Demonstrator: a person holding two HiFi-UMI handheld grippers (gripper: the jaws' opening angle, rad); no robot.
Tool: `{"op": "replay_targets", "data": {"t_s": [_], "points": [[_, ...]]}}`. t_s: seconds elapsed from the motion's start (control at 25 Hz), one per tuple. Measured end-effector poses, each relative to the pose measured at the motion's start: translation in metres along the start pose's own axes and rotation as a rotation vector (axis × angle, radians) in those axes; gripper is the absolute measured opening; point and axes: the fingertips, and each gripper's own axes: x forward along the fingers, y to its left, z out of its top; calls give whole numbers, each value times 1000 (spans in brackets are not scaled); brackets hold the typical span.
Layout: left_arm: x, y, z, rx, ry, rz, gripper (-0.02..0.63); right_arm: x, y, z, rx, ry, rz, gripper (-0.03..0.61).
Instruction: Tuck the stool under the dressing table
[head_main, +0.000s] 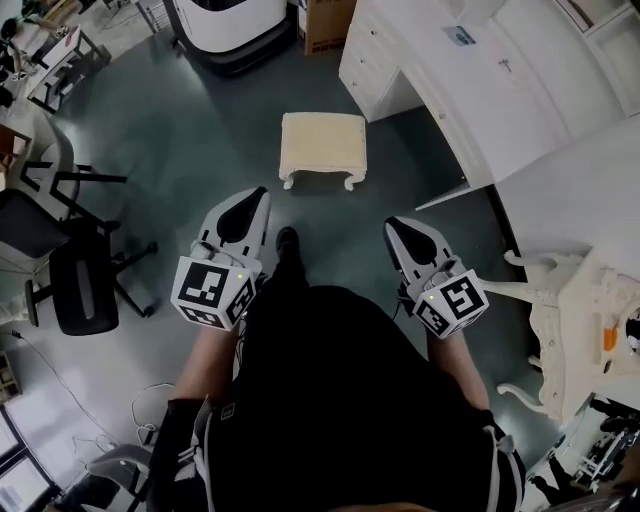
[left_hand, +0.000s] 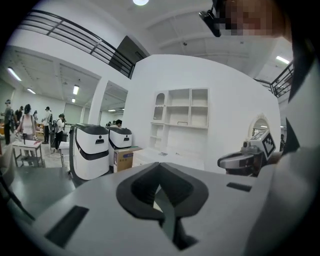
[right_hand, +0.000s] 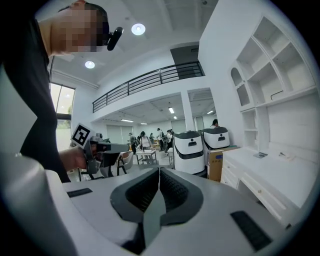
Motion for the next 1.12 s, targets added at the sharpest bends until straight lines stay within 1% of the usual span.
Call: {"op": "replay_targets", "data": {"t_s": [0.12, 0.28, 0.4, 0.56, 0.76, 0.96, 1.12], "points": [[29, 28, 14, 4, -4, -37, 6, 37, -18, 19, 5, -13, -12, 21], [57, 71, 34, -9, -8, -55, 6, 85, -34, 40, 9, -19, -21, 21], [74, 92, 43, 0, -3, -80, 6, 115, -44, 48, 28, -22, -31, 21], [91, 117, 44, 9, 23, -119, 6, 153, -49, 53, 57, -20, -43, 21], [109, 136, 45, 0, 48, -158, 6, 181, -51, 51, 75, 1, -49, 21], [129, 144, 39, -34, 70, -174, 6, 189, -67, 44, 104, 26, -74, 21], [150, 141, 33, -70, 95, -180, 6, 189, -86, 41, 123, 30, -81, 21]]}}
